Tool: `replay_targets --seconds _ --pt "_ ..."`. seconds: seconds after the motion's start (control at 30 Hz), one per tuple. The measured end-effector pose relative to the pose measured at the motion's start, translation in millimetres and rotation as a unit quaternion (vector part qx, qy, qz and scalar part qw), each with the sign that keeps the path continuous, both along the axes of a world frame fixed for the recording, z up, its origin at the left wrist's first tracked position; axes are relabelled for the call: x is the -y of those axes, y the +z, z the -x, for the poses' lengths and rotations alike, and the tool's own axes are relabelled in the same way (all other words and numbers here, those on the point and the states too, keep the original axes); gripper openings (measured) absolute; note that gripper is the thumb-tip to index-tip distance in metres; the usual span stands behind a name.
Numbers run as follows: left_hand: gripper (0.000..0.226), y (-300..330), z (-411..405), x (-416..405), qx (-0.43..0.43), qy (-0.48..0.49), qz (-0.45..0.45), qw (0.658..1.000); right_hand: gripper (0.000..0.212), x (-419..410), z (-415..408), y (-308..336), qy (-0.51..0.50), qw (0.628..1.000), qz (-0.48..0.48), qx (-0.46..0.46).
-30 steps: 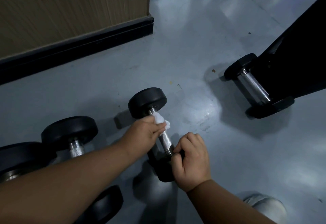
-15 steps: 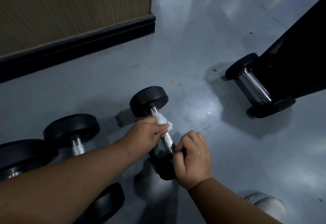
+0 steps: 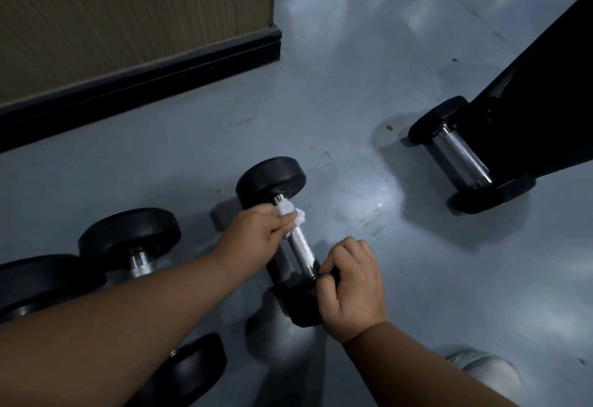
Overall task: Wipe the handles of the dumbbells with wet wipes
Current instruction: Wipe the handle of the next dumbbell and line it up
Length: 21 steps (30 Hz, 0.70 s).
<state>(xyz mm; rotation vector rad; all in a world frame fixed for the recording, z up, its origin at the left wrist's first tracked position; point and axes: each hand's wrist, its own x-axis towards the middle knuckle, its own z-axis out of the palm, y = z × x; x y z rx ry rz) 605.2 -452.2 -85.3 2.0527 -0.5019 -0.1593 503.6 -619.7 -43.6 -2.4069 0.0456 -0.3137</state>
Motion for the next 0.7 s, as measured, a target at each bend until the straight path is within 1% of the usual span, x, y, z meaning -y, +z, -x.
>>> replay_targets --seconds 0.07,0.1,0.17,0.2,0.23,0.27,0.33,0.37,0.4,0.43,0.47,0.5,0.57,0.6,0.63,0.7 --pt "0.029 0 21 8 -0.036 -0.046 -0.003 0.998 0.006 1 0 -1 -0.001 1.000 0.000 -0.002" --pt "0.034 1 32 11 -0.040 -0.084 -0.016 0.996 0.006 2 0 -2 -0.001 1.000 -0.001 -0.003" --pt "0.040 -1 42 12 -0.010 -0.155 -0.053 0.986 0.006 3 -1 -2 -0.001 1.000 -0.002 -0.005" --pt "0.040 -2 37 9 0.000 -0.173 -0.060 0.983 0.006 3 -1 -2 0.000 1.000 -0.003 -0.004" --pt "0.039 -4 28 6 -0.007 -0.170 -0.053 0.984 0.006 3 -1 -2 0.001 1.000 -0.004 -0.002" --pt "0.036 -4 17 3 -0.021 -0.145 -0.037 0.989 0.006 3 -1 -2 0.002 1.000 -0.004 0.000" --pt "0.027 -4 -6 -3 -0.016 -0.054 -0.007 0.998 0.006 3 0 -2 0.000 1.000 -0.004 -0.001" --pt "0.027 -3 -12 -3 -0.005 -0.013 -0.009 1.000 0.006 3 0 -2 -0.001 1.000 -0.005 -0.002" --pt "0.029 -2 -12 -1 -0.001 0.008 -0.012 1.000 0.007 3 0 -2 -0.002 1.000 -0.007 -0.003" --pt "0.033 -2 -8 2 -0.007 0.006 -0.016 1.000 0.007 3 0 -2 -0.002 1.000 -0.008 -0.004" --pt "0.038 -1 1 6 -0.014 -0.017 -0.024 0.999 0.007 3 0 -2 -0.001 1.000 -0.010 -0.004" --pt "0.041 -2 12 10 -0.011 -0.059 -0.038 0.997 0.007 4 0 -2 0.000 1.000 -0.011 -0.003" --pt "0.036 -3 33 16 0.014 -0.160 -0.080 0.984 0.009 5 -1 -3 0.001 1.000 -0.014 -0.005" --pt "0.035 -2 34 17 0.020 -0.189 -0.091 0.978 0.010 6 -2 -3 0.000 1.000 -0.016 -0.005" --pt "0.037 1 30 16 0.013 -0.187 -0.092 0.978 0.009 7 -2 -3 0.000 1.000 -0.018 -0.003" --pt "0.042 2 13 11 -0.013 -0.123 -0.062 0.990 0.009 7 -3 -3 -0.002 1.000 -0.025 0.001"
